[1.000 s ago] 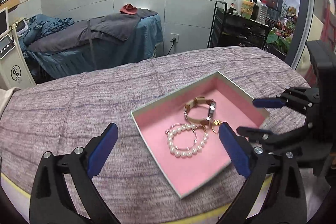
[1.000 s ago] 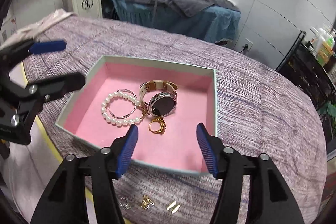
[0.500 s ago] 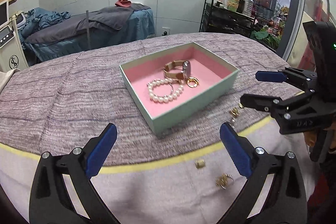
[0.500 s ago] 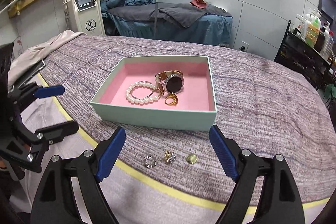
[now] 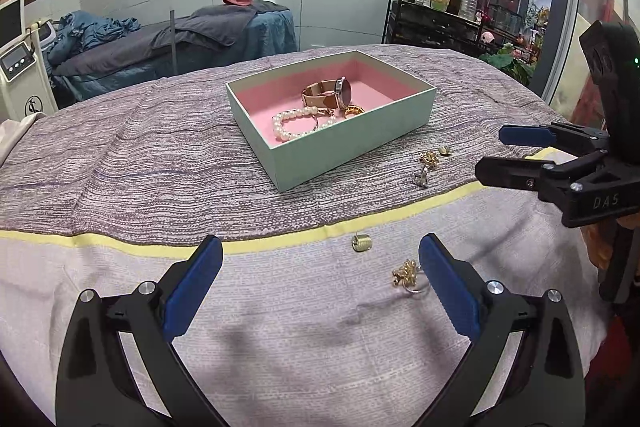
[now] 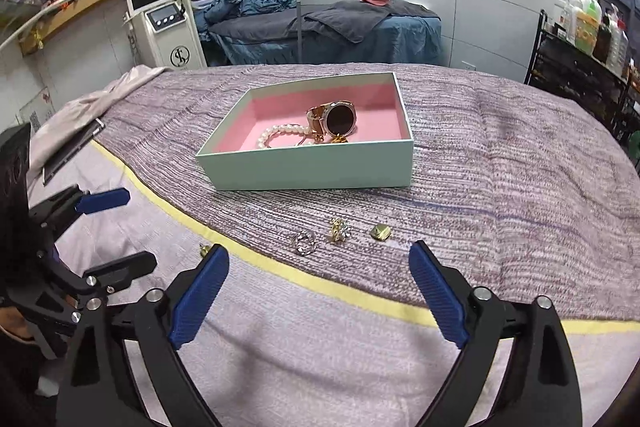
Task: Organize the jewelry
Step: 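Withdraw both tools and move toward the remaining gold pieces on the blanket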
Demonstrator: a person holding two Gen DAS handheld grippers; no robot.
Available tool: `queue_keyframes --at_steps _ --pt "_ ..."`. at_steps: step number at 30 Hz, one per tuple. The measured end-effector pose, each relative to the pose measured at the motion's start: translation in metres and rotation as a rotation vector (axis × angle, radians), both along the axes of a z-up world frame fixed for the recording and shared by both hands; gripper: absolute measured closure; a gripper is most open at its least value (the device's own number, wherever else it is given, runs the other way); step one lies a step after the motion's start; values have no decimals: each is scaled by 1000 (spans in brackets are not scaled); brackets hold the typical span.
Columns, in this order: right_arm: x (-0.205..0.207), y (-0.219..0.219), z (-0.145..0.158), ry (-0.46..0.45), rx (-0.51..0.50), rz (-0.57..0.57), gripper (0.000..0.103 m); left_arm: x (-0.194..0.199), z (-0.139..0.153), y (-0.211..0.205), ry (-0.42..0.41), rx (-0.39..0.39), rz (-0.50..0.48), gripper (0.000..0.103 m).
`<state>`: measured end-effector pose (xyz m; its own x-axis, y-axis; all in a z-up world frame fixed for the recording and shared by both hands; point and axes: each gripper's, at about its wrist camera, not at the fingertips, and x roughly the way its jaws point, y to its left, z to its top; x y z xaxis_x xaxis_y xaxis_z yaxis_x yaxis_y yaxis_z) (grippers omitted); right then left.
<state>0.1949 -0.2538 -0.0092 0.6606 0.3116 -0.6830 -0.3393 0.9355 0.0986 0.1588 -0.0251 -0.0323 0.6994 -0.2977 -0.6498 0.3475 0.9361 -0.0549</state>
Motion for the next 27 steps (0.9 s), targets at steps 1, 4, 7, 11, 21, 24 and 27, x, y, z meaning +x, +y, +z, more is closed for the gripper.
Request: queue_keyframes --at_steps 1,4,7,11,21,24,27 --pt "-2 -1 -1 -1 7 2 9 -2 0 -1 -6 1 1 6" --pt "-8 -2 -2 -18 30 10 9 -9 0 -3 -17 4 -2 6" --pt "-10 -4 -4 -24 28 7 9 -15 -1 -5 -30 18 -1 6" --pt "-14 -4 -8 -27 0 10 9 -20 -3 -6 -23 16 -6 6" --pt "-20 -3 -11 -14 -28 25 9 -30 -15 -15 2 16 -21 6" --pt "-20 -1 -12 -3 -39 39 14 -31 -17 -16 7 17 -26 14" --pt "-19 3 -16 12 -54 54 18 -29 -20 -19 31 9 -41 27"
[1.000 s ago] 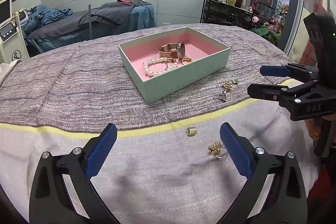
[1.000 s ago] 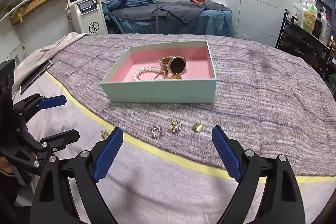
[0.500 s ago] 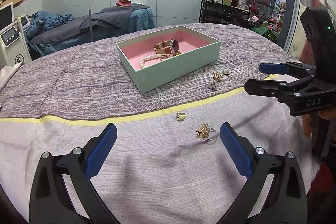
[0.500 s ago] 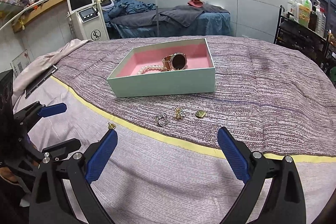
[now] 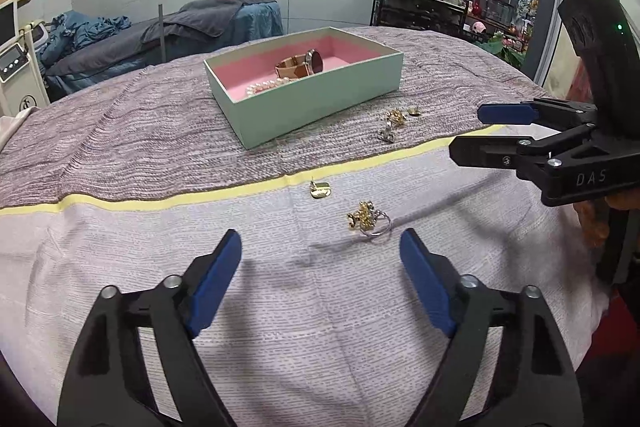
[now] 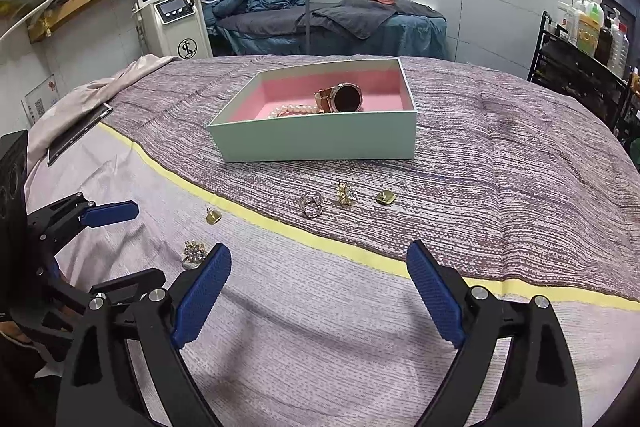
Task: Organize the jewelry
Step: 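Withdraw both tools and move toward the remaining gold pieces on the blanket, then grasp a gold charm with the left tool while the right tool reaches a silver ring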
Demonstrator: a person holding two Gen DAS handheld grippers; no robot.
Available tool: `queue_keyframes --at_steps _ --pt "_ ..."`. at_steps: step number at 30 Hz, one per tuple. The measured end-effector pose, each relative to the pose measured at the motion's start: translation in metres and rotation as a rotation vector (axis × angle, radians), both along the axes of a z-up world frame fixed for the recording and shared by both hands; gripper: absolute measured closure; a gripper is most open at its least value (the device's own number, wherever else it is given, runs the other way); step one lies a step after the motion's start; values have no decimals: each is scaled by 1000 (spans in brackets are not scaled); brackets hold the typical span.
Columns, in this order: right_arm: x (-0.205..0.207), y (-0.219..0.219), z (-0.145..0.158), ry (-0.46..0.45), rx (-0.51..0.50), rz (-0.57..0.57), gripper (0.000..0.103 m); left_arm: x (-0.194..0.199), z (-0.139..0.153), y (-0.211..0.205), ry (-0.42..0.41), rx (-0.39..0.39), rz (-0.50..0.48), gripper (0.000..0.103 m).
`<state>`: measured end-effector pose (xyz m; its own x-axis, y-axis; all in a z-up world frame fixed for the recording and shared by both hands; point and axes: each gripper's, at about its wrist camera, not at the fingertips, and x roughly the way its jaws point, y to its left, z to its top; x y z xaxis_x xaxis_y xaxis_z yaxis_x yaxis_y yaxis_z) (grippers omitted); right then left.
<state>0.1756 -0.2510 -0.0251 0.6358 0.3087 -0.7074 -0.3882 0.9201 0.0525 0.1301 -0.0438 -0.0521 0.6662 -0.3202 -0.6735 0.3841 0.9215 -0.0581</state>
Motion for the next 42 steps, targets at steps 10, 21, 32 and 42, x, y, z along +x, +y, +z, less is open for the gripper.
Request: queue_keyframes --at_steps 10,21,32,42 --pt "0 0 -5 22 -3 -10 23 5 -4 -22 43 -28 -74 57" --pt "-1 1 -7 32 -5 1 23 18 1 -16 67 -97 -30 64" --pt "-7 20 -7 34 -29 59 29 31 -8 -5 139 -185 -28 87" --pt "-8 70 -19 89 -88 227 52 33 -1 17 149 -275 13 87"
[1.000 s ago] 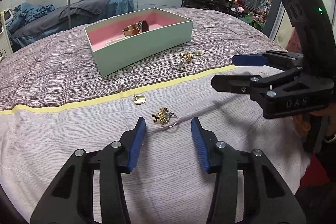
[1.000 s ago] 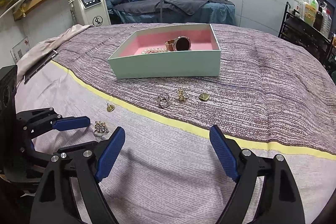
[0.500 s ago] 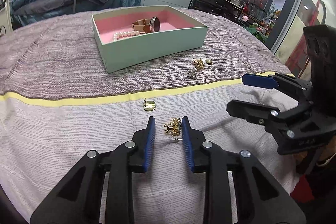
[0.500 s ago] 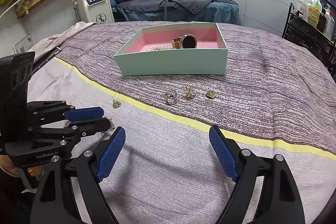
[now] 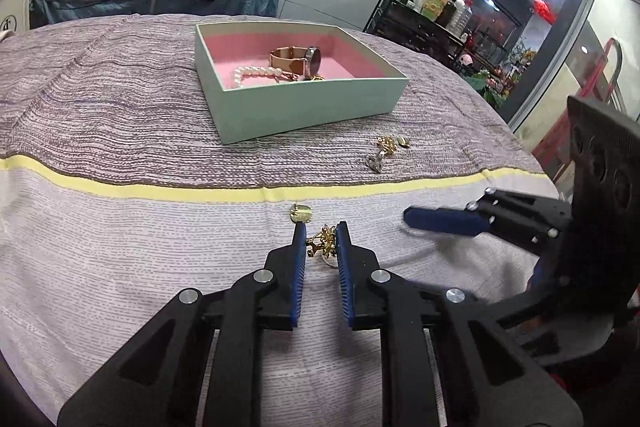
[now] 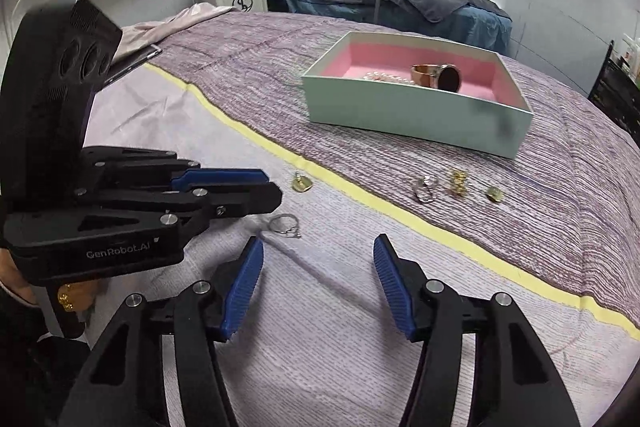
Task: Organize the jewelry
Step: 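Grasp a gold charm with the left tool while the right tool reaches a silver ring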
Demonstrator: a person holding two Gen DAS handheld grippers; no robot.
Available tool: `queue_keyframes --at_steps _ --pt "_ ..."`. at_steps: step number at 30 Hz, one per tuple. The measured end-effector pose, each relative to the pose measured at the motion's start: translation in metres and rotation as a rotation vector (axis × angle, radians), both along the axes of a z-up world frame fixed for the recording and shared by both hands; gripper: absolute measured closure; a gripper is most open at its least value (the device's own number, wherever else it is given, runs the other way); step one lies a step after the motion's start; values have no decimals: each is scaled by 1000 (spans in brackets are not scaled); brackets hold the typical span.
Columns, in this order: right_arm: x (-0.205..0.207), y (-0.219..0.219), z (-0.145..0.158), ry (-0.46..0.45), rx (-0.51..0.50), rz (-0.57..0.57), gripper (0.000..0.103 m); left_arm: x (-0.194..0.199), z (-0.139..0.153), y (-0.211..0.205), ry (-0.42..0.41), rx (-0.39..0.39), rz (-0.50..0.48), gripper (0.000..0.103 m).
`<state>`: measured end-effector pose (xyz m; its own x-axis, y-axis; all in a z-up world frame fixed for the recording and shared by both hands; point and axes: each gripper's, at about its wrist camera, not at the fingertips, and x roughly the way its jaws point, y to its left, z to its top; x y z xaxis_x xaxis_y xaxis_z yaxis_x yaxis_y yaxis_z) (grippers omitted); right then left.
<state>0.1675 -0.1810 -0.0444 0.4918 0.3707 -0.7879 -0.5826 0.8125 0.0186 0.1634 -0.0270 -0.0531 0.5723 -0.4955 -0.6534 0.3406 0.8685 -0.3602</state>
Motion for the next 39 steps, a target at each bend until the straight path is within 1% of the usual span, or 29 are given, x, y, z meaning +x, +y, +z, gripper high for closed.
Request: queue_keyframes --at_steps 2,6,8,15,18,19,20,27,33,39 --pt "4 7 -4 21 -16 0 56 0 0 4 -3 6 13 87" --pt "11 13 -6 48 -11 -8 59 0 -2 11 -8 31 39 87" --pt "12 17 -7 46 -27 -5 63 1 -3 16 -3 31 51 87" --pt "11 29 -11 6 -101 14 66 3 -9 26 8 39 70 87" --pt "9 32 -11 4 -98 32 78 3 -10 25 11 41 64 87" --pt "9 33 -11 6 -95 39 83 3 -10 24 12 41 62 87" --pt "8 33 -11 4 -95 43 85 3 -11 23 13 41 59 87" --pt "10 25 -5 28 -32 29 85 2 -10 23 11 48 54 87" --pt "8 16 9 11 17 23 85 3 -2 25 -7 62 51 87" --pt "13 2 24 -16 50 3 85 3 12 21 -47 78 23 87"
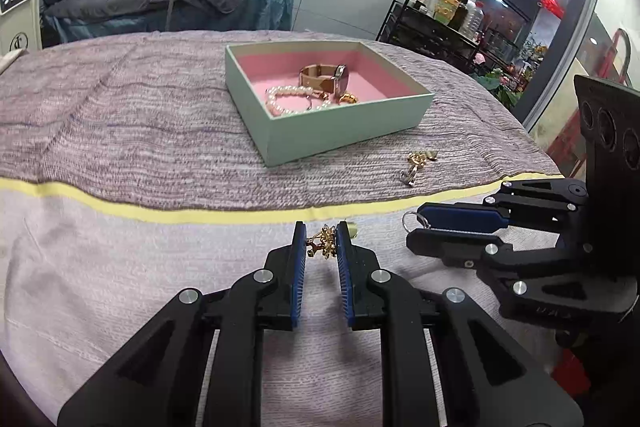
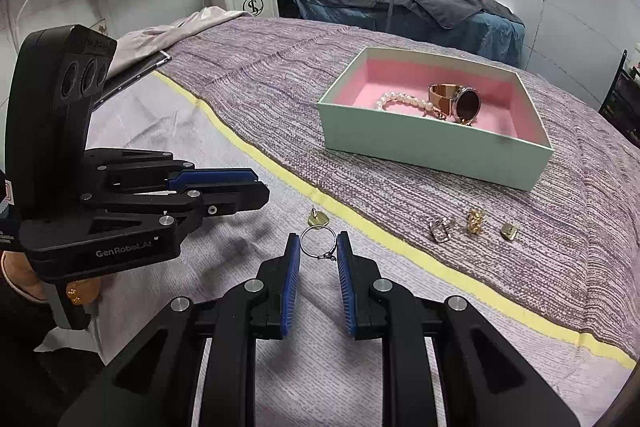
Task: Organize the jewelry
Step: 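Grasp a gold charm with the left tool while the right tool reaches a silver ring, then carry the gold charm and silver ring into the pink box and open both tools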
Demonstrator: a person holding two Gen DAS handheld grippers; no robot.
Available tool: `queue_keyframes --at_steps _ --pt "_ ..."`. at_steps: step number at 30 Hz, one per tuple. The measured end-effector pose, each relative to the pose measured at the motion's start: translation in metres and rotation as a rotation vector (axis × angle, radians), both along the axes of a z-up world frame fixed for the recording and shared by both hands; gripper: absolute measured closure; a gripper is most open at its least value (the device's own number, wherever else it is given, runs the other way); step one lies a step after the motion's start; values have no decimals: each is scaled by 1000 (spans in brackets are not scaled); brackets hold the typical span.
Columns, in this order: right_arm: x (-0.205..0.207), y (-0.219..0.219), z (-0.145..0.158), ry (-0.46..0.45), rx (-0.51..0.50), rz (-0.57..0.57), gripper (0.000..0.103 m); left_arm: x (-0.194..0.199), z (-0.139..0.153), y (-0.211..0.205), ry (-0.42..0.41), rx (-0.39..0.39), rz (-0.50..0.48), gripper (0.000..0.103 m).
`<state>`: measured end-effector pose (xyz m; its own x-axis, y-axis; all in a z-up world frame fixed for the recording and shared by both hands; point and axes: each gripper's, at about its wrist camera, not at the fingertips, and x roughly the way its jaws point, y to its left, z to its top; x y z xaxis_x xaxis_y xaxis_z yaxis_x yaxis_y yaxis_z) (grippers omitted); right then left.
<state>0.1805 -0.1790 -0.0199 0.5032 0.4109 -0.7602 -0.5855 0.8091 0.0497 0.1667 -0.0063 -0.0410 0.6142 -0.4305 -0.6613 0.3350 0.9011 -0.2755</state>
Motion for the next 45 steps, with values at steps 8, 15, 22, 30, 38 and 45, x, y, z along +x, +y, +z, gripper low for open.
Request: queue_keyframes --at_steps 8,15,22,30,38,45 --pt "21 -18 16 -37 0 -37 85 19 26 -9 -63 32 -39 87" --pt "63 -25 34 -34 25 -71 85 73 46 -20 -69 80 -77 87" --pt "105 -22 39 -35 -29 -88 85 133 46 -31 5 97 -97 87" --pt "140 -17 16 25 -86 -119 85 186 25 -38 156 43 -109 87" --pt "162 -9 4 75 -162 -113 85 207 7 -51 210 74 -120 87" --pt "171 -3 -3 114 -207 -106 85 211 1 -59 219 103 -129 87"
